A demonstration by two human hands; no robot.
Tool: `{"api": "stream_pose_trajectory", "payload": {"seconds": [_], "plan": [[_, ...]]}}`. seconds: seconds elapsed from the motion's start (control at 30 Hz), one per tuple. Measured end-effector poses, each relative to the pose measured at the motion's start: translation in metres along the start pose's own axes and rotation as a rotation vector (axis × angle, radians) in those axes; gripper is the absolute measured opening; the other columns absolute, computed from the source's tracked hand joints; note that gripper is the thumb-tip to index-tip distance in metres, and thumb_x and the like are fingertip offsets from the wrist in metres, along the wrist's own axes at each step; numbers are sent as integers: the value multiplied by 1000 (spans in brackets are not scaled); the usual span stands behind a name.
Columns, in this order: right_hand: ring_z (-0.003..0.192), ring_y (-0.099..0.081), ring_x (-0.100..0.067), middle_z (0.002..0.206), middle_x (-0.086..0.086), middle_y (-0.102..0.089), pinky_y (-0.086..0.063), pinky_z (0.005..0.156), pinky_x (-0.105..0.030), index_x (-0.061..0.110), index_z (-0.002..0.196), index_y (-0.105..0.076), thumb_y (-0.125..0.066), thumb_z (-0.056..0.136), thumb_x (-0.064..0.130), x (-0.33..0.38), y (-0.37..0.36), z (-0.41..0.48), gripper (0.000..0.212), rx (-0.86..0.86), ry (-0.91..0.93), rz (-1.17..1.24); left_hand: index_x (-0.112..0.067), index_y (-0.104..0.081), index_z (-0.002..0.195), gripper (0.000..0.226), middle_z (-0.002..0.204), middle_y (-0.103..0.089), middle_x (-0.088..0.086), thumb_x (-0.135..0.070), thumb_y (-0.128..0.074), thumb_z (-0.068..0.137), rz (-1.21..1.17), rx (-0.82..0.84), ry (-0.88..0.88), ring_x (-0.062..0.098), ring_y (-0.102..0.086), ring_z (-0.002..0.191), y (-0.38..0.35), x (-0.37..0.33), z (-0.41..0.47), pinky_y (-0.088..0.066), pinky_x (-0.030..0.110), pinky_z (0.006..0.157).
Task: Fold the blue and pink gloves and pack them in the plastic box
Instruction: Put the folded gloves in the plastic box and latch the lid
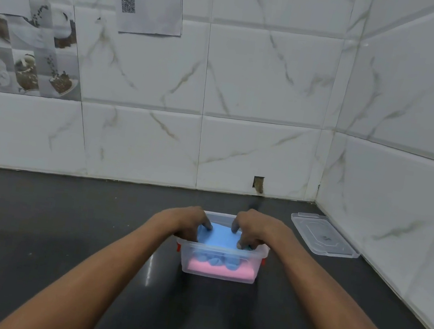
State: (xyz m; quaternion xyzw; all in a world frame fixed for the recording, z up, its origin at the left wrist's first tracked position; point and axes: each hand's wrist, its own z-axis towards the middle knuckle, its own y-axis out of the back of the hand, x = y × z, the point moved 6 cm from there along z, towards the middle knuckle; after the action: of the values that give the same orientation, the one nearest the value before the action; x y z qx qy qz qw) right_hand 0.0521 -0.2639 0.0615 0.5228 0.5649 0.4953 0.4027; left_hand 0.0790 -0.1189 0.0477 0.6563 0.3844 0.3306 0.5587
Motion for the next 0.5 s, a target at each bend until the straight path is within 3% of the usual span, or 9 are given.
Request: {"api": "stream_pose_trajectory", "payload": {"seconds": [0.07, 0.17, 0.23, 0.37, 0.5], "plan": [[81, -66, -24, 118, -15, -66, -54, 67, -26, 6, 128, -60, -70, 85, 10, 3, -3, -2, 44, 21, 3, -28, -27, -44, 147, 63, 138, -40, 6, -17, -67, 89, 5, -9, 21, 29, -50, 123, -2, -2, 1, -43, 36, 104], [110, -60, -27, 131, -13, -57, -51, 87, -31, 10, 133, -54, -60, 89, 5, 3, -13, -1, 45, -17, 8, -72, -28, -44, 146, 61, 138, -39, 6, -6, -58, 91, 2, -34, 45, 30, -52, 120, -4, -5, 2, -44, 36, 102], [110, -57, -26, 133, -12, -55, -46, 81, -30, 11, 135, -49, -55, 90, 2, 3, -16, 1, 45, -44, 4, -62, -28, -42, 147, 63, 139, -38, 6, -4, -56, 91, -11, -19, 55, 31, -50, 121, -4, -4, 1, -44, 36, 101], [91, -47, -20, 132, -12, -54, -39, 74, -27, 15, 133, -47, -56, 90, 0, 3, -17, 4, 47, -93, 6, -12, -25, -40, 148, 65, 147, -43, 5, -10, -52, 86, -83, 21, 70, 27, -50, 126, 3, 2, -7, -44, 33, 97], [103, -55, -24, 136, -13, -50, -46, 81, -27, 20, 130, -50, -61, 88, -2, 5, -18, 6, 49, -95, 32, 30, -22, -53, 139, 57, 136, -57, 8, -6, -55, 85, -175, -31, 116, 24, -59, 115, 7, 13, -13, -49, 33, 96]]}}
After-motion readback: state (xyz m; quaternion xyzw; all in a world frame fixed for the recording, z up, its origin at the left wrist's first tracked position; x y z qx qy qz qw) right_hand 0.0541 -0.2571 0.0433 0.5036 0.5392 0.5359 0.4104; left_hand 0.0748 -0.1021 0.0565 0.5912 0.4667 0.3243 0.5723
